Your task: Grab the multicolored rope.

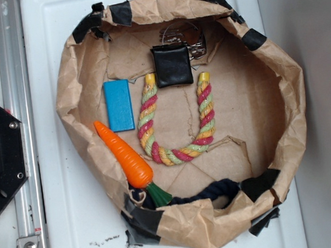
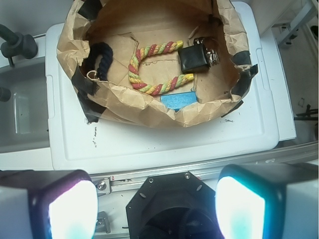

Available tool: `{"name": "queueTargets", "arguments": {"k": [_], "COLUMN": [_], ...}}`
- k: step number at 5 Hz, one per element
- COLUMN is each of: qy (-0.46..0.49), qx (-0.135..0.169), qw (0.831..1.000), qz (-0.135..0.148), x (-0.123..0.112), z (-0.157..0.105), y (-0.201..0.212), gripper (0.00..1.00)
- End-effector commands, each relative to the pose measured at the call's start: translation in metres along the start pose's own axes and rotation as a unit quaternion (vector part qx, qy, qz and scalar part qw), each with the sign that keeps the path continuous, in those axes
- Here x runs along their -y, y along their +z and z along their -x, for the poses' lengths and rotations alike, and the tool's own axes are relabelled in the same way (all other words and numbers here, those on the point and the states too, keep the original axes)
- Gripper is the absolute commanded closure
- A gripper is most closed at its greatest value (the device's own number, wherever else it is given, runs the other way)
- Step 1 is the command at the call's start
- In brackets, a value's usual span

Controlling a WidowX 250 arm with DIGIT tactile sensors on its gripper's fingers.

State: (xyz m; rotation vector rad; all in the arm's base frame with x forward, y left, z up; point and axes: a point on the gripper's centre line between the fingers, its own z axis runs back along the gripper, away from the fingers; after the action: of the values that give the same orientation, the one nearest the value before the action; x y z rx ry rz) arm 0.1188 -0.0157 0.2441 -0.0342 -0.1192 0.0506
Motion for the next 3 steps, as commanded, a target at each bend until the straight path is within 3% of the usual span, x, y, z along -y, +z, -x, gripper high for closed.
{"name": "queueTargets", "arguments": {"k": [1, 2, 3], "qy": [0.0, 0.132, 0.25], "qx": [0.0, 0.021, 0.06], "qw": [1.0, 0.989, 0.965], "qz": [0.0, 0.07, 0.057], "x": [0.0, 0.018, 0.022], "z": [0.0, -0.047, -0.096], "y": [0.0, -0.024, -0.057], "gripper": [0.0, 0.0, 0.0]}}
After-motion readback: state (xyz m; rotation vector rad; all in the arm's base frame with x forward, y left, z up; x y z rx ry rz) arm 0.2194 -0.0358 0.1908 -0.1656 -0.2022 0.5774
